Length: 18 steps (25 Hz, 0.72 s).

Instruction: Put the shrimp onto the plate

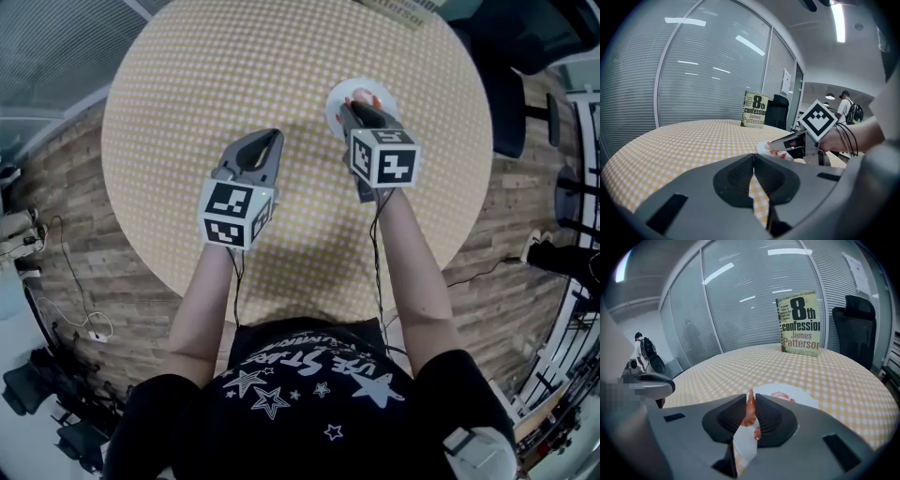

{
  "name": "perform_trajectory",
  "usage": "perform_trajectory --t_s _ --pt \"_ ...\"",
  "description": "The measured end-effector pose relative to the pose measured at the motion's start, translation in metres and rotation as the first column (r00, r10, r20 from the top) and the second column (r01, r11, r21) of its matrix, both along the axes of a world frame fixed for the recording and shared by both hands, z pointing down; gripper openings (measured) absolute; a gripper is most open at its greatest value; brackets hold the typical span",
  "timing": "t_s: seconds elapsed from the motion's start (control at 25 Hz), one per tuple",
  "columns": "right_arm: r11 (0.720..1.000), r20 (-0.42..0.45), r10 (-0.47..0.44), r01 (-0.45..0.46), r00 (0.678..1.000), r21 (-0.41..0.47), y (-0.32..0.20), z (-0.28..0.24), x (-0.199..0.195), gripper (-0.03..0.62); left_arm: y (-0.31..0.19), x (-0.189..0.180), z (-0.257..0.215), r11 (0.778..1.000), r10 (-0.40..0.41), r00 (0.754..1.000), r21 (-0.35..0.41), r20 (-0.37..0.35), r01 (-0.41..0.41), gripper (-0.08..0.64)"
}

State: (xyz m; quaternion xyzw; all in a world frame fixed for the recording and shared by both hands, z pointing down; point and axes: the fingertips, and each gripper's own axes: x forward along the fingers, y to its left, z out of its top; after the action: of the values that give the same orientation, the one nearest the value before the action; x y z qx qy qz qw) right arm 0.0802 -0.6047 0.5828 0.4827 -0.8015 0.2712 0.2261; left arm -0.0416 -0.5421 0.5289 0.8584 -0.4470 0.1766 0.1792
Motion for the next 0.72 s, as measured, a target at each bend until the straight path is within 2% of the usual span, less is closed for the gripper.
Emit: perform_trajectory --t_s 0.36,0.72 --pt "1.0 0.001 0.016 -0.016 1.0 0.001 -0.006 0.001 0.002 0.071 -0.001 -0.001 0.0 1.0 -0.003 1.0 -0.002 -0.002 0.003 0.011" --pt "0.996 0.019 0.047 -0.049 0.999 0.071 0.004 -0.029 0.006 0.071 0.01 -0.006 -0.015 1.0 -0.012 1.0 0.02 -0.01 0.012 0.011"
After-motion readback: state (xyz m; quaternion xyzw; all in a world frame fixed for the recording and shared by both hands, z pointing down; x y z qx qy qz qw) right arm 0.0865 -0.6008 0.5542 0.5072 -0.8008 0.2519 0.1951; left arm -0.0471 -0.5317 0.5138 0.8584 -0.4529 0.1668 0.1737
